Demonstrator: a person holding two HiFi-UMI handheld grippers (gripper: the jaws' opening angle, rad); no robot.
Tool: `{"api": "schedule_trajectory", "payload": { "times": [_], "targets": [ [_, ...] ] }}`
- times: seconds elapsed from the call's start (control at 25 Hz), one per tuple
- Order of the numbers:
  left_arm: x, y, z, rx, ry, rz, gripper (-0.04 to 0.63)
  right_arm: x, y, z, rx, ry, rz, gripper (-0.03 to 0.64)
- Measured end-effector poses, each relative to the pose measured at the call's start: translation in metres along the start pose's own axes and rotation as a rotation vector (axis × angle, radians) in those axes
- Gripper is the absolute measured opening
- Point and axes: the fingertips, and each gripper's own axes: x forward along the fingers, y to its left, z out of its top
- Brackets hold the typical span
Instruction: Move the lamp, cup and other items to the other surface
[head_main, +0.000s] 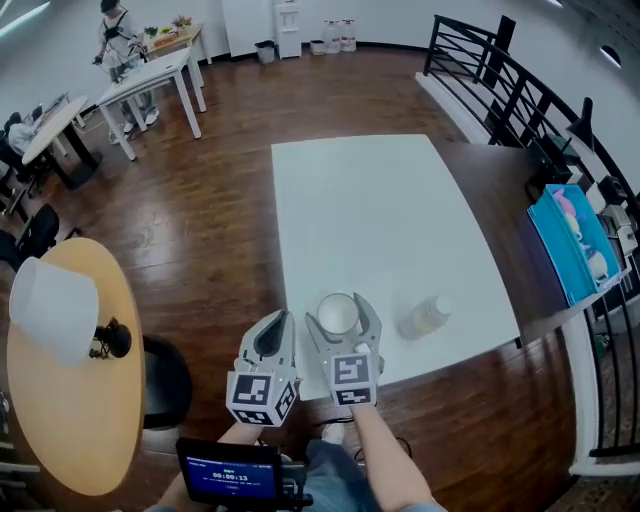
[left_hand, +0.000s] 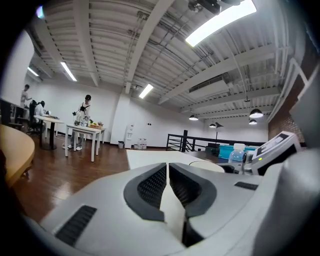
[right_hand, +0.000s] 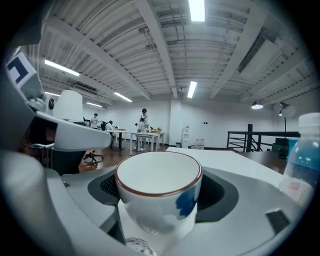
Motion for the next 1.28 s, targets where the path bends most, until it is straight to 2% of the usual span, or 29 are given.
{"api": "schedule_trajectory", "payload": {
  "times": [0.2,0.36,0.72,0.84,0.88,1.28],
  "targets": [
    [0.040,-0.029,-0.007,0.012,0.023,0.000,0.028,0.023,-0.064,-0.014,0.022,0.012,-0.028,0.391],
    [0.066,-0.039,-0.010,0.026,0.033,0.016,0.028,0.043,-0.093,-0.024,0.067,0.015,-0.037,0.391],
    [0.091,-0.046,-0.013,0.033,0.046,0.042,0.028,0.059,-0.108,-0.034,0.100,0.000,-0.029,0.394],
    [0.092,-0.048,-0.014,0.036,0.062,0.045,0.028,0.058,-0.109,-0.033,0.119,-0.019,-0.038,0.405],
    [0.092,-0.047,-0.015,0.037,0.063,0.046,0.028,0.058,-0.109,-0.033,0.128,-0.024,-0.043,0.430],
    [0.083,-0.048,-0.018,0.039,0.073,0.038,0.028,0.047,-0.112,-0.043,0.181,-0.014,-0.077,0.431]
  ]
}}
